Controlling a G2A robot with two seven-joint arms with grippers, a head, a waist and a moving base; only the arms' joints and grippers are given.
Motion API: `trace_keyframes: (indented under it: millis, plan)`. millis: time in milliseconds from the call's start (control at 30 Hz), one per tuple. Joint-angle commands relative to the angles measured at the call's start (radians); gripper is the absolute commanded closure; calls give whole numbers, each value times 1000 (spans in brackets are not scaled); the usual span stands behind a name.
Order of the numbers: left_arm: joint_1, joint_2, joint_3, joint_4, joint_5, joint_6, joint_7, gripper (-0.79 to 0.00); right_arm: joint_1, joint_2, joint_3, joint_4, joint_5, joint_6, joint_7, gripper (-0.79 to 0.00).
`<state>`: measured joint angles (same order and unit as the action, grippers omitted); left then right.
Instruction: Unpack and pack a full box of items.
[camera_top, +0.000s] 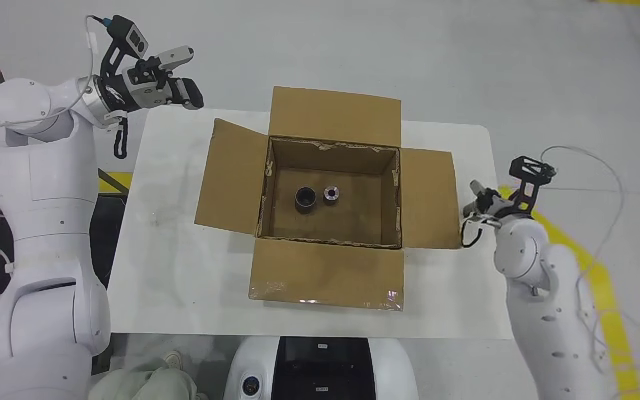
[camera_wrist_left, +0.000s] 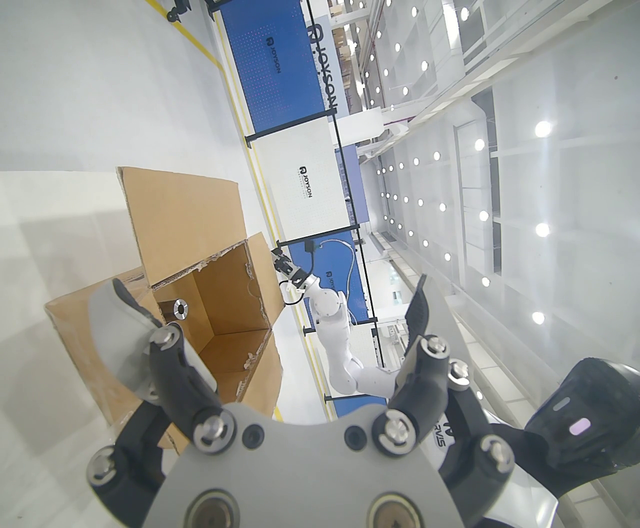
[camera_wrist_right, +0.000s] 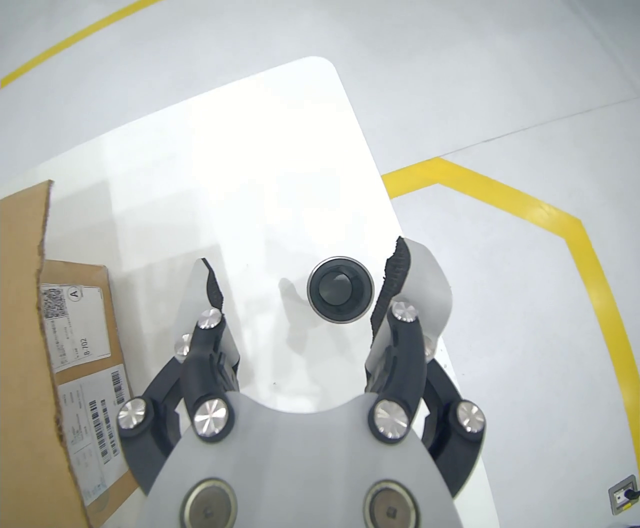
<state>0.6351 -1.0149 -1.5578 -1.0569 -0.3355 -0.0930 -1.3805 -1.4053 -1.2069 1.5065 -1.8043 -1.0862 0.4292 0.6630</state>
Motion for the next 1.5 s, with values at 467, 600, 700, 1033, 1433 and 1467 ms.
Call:
trace_keyframes:
  millis: [467,600,700,1033,1433,1467]
  plan:
    - [0,0,0,0,0,0,0,-785,-106,-10,3,-188,1,-8,-101,-656]
    - [0,0,0,0,0,0,0,-785,-119,-13,-21,-220,6,-38,-113,-656]
    - [0,0,0,0,0,0,0,-785,-121,-16,-51,-230,1,-54,-119,-653]
    - [0,0,0,0,0,0,0,-785,-90,-27,-164,-252,-53,-90,-128,-671]
    - [0,0,0,0,0,0,0,-785,57,-49,-364,-225,-116,-205,-39,-705]
    - [0,0,0,0,0,0,0,-785,77,-53,-381,-213,-107,-210,-27,-711]
